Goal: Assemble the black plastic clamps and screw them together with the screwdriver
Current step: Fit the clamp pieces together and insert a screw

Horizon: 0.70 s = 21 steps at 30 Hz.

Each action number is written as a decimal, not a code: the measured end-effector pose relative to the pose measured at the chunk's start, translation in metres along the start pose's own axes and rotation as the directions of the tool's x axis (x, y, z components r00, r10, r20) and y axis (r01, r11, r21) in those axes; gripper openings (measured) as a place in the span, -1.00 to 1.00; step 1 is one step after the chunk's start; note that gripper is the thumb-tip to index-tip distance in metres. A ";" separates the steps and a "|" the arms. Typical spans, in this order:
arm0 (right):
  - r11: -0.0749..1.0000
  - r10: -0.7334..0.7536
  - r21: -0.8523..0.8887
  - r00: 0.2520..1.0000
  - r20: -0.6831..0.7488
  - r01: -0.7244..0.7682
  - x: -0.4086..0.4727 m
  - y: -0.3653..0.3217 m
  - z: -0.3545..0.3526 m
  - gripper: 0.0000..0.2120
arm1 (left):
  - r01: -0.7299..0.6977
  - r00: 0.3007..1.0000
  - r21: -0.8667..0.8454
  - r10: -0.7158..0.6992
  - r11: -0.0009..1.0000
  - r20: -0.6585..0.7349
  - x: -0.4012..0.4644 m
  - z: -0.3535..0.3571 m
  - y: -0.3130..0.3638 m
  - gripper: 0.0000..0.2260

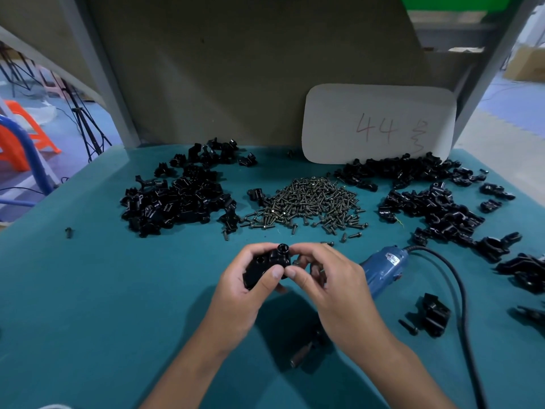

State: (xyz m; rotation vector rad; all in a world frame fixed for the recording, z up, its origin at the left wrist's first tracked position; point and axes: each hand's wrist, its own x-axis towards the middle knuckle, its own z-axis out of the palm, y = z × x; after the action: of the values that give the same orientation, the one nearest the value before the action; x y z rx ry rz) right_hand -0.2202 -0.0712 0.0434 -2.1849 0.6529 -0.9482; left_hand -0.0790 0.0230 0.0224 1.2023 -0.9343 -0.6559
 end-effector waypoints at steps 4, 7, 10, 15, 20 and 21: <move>1.000 0.010 0.001 1.000 0.002 -0.010 0.000 0.000 0.000 -0.80 | -0.007 1.000 -0.010 0.007 1.000 0.006 0.000 0.001 0.002 -0.79; 1.000 0.020 0.005 1.000 0.013 -0.020 -0.001 -0.001 -0.001 -0.81 | -0.002 1.000 -0.001 0.002 1.000 -0.005 0.000 0.001 0.001 -0.78; 1.000 0.022 -0.006 1.000 0.017 -0.022 0.000 -0.002 -0.001 -0.82 | 0.000 1.000 -0.008 0.000 1.000 -0.004 0.000 0.001 0.000 -0.78; 0.991 0.093 0.094 0.994 0.064 -0.099 0.002 -0.005 -0.006 -0.80 | -0.001 0.999 -0.050 -0.002 0.999 -0.048 0.001 0.003 0.001 -0.78; 0.810 0.265 0.541 0.964 0.003 -0.224 0.008 -0.009 -0.010 -0.90 | -0.017 0.999 -0.089 0.013 0.996 -0.042 0.003 0.003 -0.002 -0.68; 0.775 0.275 0.590 0.961 0.008 -0.226 0.008 -0.009 -0.010 -0.90 | -0.019 0.999 -0.086 0.016 0.996 -0.046 0.002 0.003 -0.003 -0.68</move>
State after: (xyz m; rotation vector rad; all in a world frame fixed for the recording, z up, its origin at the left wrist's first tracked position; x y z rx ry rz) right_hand -0.2210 -0.0741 0.0584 -1.4739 0.5726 -0.9415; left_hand -0.0803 0.0189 0.0203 1.1269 -0.8695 -0.6463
